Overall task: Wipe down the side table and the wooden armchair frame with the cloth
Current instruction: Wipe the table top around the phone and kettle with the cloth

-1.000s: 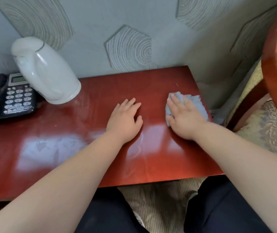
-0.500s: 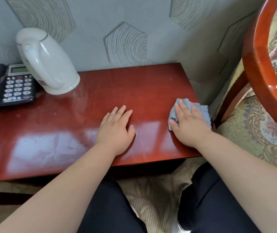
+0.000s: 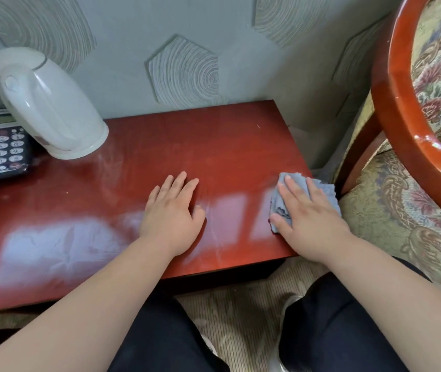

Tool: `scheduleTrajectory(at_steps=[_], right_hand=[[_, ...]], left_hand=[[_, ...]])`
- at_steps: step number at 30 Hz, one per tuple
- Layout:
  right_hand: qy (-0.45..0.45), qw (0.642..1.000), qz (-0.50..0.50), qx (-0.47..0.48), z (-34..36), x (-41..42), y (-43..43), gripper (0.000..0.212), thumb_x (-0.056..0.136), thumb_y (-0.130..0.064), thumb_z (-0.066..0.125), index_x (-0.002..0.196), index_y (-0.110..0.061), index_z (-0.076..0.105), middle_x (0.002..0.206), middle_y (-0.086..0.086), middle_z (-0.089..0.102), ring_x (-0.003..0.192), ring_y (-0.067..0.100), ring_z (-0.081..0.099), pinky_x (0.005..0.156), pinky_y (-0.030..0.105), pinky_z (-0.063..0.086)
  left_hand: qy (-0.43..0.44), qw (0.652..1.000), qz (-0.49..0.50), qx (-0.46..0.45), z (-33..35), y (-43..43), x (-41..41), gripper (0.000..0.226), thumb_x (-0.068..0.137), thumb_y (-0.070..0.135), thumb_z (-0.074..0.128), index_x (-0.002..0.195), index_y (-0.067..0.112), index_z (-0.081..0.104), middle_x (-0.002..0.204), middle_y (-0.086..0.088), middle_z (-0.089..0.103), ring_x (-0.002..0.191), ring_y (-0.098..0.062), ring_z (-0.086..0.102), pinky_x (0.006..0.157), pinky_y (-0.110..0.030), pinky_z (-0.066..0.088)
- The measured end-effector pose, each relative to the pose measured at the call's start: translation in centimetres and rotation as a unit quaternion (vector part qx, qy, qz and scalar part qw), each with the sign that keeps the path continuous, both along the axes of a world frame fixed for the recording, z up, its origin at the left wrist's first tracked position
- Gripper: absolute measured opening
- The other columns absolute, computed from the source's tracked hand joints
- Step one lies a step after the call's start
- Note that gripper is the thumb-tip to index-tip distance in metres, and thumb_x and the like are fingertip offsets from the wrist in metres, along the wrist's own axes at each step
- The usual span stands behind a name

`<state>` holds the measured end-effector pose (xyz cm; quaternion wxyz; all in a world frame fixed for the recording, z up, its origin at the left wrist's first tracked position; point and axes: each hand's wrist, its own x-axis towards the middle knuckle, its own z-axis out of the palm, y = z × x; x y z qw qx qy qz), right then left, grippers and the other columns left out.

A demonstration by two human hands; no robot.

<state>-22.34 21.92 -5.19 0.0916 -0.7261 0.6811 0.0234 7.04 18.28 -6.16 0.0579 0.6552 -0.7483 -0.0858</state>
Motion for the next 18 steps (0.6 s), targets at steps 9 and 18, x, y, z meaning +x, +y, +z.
scheduleTrajectory(at_steps=[9,18], right_hand=[[-0.057,0.985,0.164,0.016,0.4,4.0,-3.0,0.079,0.095,-0.066,0.026,0.161,-0.03,0.003,0.169,-0.012,-0.006,0.154,0.023,-0.015,0.125,0.043,-0.004],[-0.029,0.998,0.053,-0.021,-0.4,-0.5,-12.4,0.068,0.102,-0.048,0.023,0.161,-0.015,0.013,0.17,0.005,0.005,0.154,0.036,-0.002,0.125,0.05,0.006]], left_hand=[[-0.011,1.0,0.016,0.008,0.0,-4.3,-4.7,0.065,0.1,0.05,0.031,0.163,0.035,0.019,0.174,0.004,0.008,0.16,-0.025,0.0,0.128,-0.053,0.0],[-0.007,1.0,-0.006,0.014,0.0,-9.9,-6.3,0.066,0.097,0.055,0.032,0.161,0.04,0.022,0.173,0.007,0.011,0.16,-0.026,0.001,0.126,-0.059,-0.001]])
